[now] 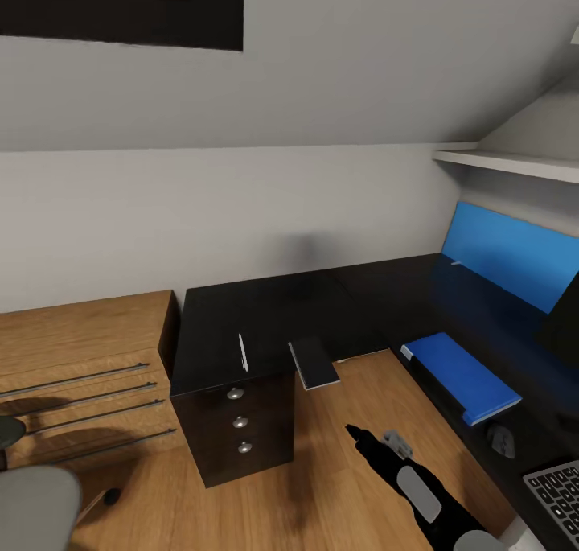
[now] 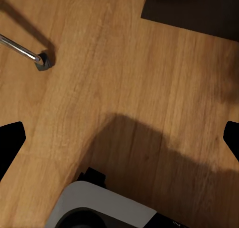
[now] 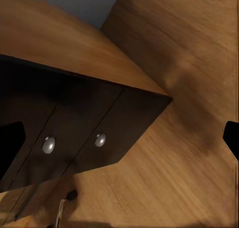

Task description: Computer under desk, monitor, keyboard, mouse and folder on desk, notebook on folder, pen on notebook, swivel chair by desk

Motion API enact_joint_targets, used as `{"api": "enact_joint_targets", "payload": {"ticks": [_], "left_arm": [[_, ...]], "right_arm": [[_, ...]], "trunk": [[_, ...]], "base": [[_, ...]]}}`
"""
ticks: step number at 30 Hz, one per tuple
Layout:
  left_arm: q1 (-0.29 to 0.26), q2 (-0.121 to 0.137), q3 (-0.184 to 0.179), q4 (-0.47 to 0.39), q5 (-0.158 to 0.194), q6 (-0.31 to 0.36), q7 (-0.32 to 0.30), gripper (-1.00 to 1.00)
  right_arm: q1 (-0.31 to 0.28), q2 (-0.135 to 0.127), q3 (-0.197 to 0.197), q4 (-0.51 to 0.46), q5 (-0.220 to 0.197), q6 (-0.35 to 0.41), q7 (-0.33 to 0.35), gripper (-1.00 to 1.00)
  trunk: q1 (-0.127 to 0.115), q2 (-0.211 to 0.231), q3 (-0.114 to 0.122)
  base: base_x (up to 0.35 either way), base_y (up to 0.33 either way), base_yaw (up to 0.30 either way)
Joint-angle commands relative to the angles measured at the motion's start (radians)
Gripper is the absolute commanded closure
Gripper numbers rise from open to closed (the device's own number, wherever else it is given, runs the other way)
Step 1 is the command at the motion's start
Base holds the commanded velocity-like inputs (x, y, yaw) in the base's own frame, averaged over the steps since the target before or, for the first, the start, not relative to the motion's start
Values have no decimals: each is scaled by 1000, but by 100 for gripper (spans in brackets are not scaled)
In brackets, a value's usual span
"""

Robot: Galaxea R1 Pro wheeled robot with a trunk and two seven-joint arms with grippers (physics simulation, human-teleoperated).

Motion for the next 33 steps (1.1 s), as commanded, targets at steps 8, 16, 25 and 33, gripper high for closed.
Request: {"api": "enact_joint_targets", "payload": {"ticks": [8,16,25,33], "left_arm": [[-1,0,1,0,2,-2,-1,-100],[-1,0,1,1,2,-2,-1,-100],[-1,0,1,0,2,-2,-1,-100],[-1,0,1,0,2,-2,-1,-100]], "right_arm": [[-1,-74,13,-24,2,34,38,-100],[-1,-98,19,-52,-1,143,167,-100],[-1,-108,22,-52,21,170,379,-100],[-1,-126,22,-50,56,172,438,-100]], "trunk": [[0,-1,-1],[0,-1,-1],[0,-1,-1],[0,-1,-1]], "base": [[0,0,0],[0,0,0],[0,0,0],[0,0,0]]}}
